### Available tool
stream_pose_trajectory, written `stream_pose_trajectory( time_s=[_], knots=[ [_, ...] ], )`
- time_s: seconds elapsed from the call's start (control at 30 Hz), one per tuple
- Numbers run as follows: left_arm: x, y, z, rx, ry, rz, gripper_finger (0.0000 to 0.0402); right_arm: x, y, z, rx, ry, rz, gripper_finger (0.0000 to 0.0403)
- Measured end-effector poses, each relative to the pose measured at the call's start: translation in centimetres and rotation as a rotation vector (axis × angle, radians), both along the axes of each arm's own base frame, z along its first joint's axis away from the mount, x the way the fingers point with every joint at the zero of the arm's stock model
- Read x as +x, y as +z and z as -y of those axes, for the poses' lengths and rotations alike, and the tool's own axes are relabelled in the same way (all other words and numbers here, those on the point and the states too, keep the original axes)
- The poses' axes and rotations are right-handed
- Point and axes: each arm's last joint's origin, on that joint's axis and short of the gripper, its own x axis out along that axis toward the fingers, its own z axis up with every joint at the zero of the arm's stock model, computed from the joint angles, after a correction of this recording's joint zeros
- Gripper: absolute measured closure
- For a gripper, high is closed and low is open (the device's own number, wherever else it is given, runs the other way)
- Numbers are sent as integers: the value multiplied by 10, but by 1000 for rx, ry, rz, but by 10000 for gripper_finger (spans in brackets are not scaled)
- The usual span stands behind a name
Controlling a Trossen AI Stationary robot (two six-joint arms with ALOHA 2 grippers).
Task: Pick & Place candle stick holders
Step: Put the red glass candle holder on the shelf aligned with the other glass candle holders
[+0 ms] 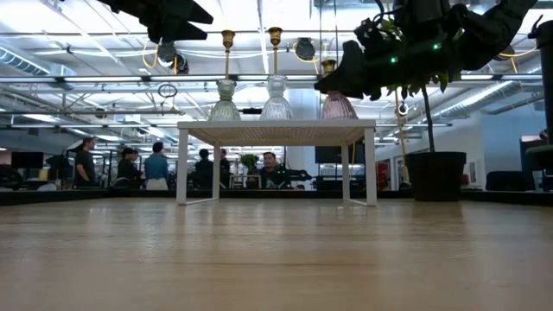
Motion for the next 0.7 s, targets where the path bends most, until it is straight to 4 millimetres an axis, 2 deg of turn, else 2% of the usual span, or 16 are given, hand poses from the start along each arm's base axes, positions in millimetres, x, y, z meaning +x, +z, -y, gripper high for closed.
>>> stream_pose_trajectory(
  time_s=[0.17, 0.43, 0.7],
  knots=[
    [0, 0, 0, 0, 0, 0, 89, 1, 0, -1, 1, 56, -4, 271],
    [0, 0, 0, -4, 1, 1, 89, 1, -1, -2, -2, 71, -13, 235],
    [0, 0, 0, -4, 1, 1, 89, 1, -1, -1, -8, 67, -16, 237]
  ],
)
